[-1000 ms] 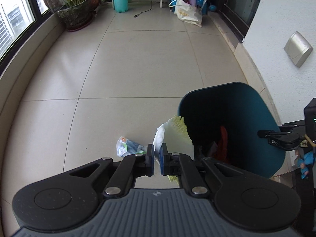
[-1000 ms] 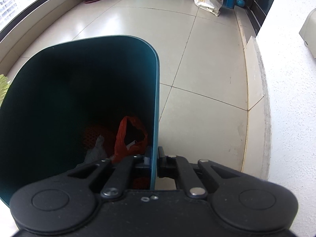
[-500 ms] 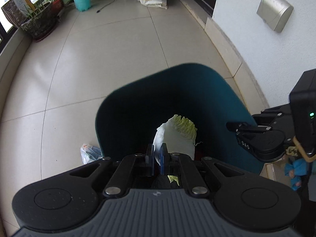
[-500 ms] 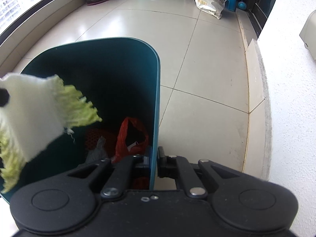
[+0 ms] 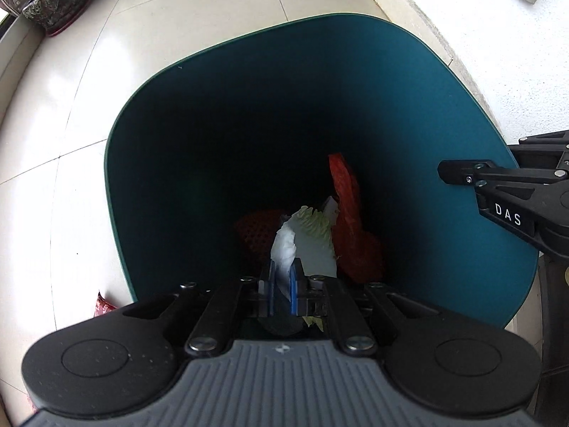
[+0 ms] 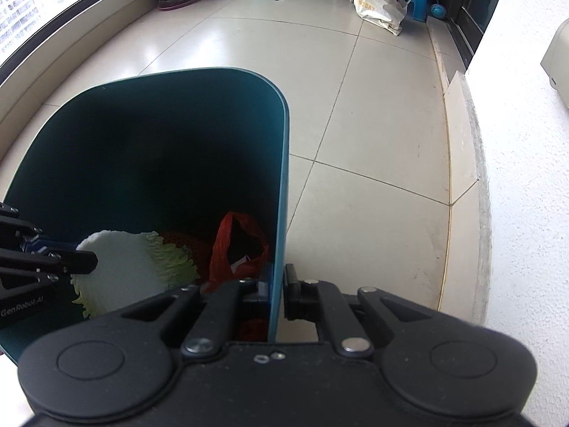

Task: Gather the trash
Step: 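Open the left gripper to drop the cabbage into the bin, then move the open left gripper down toward the white rag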

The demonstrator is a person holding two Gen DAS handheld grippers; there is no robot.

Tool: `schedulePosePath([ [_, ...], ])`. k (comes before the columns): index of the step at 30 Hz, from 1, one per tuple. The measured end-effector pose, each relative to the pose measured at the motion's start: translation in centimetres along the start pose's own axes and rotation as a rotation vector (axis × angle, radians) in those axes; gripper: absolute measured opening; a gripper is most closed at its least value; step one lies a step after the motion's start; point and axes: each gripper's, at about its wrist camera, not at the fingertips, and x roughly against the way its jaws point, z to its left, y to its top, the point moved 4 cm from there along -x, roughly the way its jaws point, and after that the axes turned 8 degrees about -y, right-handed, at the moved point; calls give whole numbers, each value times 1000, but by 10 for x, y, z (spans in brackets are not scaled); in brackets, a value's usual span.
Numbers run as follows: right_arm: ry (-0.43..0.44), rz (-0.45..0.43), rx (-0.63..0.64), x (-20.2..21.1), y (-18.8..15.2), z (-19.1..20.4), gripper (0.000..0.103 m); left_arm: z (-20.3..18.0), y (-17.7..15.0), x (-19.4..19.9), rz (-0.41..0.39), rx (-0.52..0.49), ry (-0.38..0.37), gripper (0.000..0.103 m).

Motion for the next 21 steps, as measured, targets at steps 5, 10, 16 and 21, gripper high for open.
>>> schedulePosePath([
  [5,0,1,1,0,0,0,5,-2,-3,0,-17,16,-58,9],
  [10,-2,1,5,0,1,0,4,0,-3,6,-37,16,-86,13],
  [16,-1,1,3,0,1,0,4,7,-13,40,-103,7,-114,28],
  [21,-8,2,4,0,2,1,4,25,-25,70,-149,23,-114,29],
])
